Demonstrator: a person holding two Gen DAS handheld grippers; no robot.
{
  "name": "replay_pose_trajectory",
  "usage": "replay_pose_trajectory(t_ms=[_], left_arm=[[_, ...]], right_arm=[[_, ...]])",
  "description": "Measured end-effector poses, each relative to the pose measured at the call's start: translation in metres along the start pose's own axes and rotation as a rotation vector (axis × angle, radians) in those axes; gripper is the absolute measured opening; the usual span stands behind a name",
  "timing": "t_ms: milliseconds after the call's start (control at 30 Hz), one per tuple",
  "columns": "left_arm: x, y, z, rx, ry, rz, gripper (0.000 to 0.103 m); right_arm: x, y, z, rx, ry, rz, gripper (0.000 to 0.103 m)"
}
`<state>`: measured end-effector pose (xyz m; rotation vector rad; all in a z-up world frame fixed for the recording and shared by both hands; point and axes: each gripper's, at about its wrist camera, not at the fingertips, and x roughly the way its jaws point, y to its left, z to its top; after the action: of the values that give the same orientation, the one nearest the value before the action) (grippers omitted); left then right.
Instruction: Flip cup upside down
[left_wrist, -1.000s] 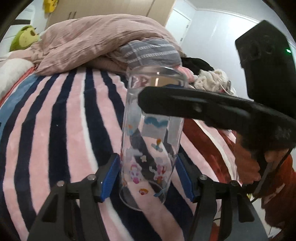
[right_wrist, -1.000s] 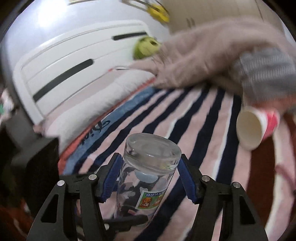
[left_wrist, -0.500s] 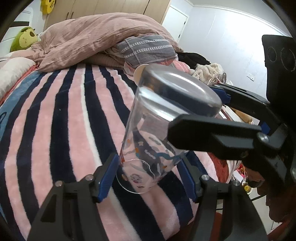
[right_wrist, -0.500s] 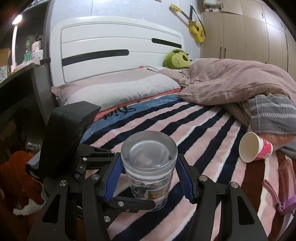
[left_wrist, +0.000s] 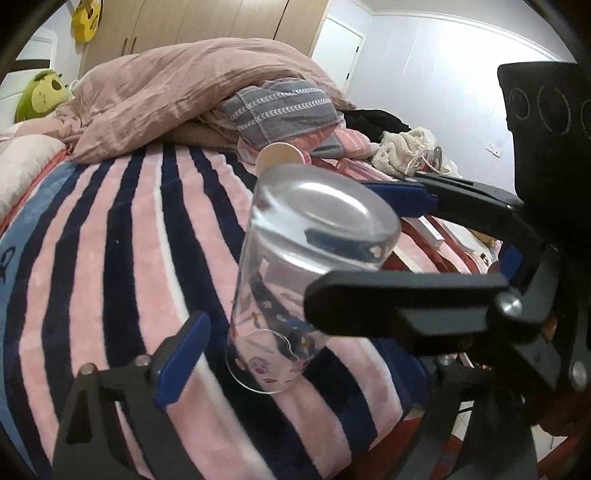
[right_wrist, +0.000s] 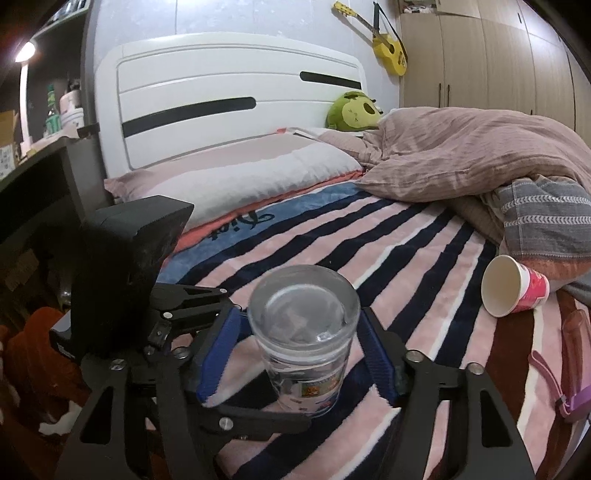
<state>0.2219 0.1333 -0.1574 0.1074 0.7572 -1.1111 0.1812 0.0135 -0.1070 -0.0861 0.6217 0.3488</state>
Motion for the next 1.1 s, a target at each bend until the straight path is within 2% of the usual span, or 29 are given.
replay_pose_trajectory(t_ms=[233, 333, 433, 533, 600, 700, 933, 1100], left_arm=[[-0.004, 0.000, 0.003, -0.001, -0.015, -0.002, 0.091], [-0.007, -0.002, 0.004, 0.001, -0.011, 0.002, 0.092], [-0.015, -0.004, 0.007, -0.006, -0.009, 0.014, 0.096], [-0.033, -0.011, 0.011, -0.004, -0.026, 0.043, 0.101], [-0.051, -0.019, 0.014, 0.001, -0.051, 0.069, 0.101], [-0.077, -0.030, 0.018, 0.008, -0.080, 0.113, 0.102], [-0.139, -0.061, 0.025, -0.003, -0.134, 0.282, 0.102], [-0.159, -0.070, 0.025, -0.078, -0.105, 0.386, 0.102]], right_arm=[[0.001, 0.001, 0.004, 0.008, 0.005, -0.005, 0.067], [0.001, -0.001, 0.006, 0.015, 0.008, -0.011, 0.071], [-0.003, -0.006, 0.010, 0.048, 0.005, -0.021, 0.077], [-0.019, -0.008, 0.016, 0.081, -0.021, -0.042, 0.077], [-0.031, -0.009, 0.019, 0.103, -0.040, -0.053, 0.079], [-0.058, -0.010, 0.023, 0.144, -0.079, -0.074, 0.089], [-0.116, -0.010, 0.013, 0.241, -0.087, -0.196, 0.089], [-0.140, -0.010, -0.004, 0.322, -0.052, -0.196, 0.090]])
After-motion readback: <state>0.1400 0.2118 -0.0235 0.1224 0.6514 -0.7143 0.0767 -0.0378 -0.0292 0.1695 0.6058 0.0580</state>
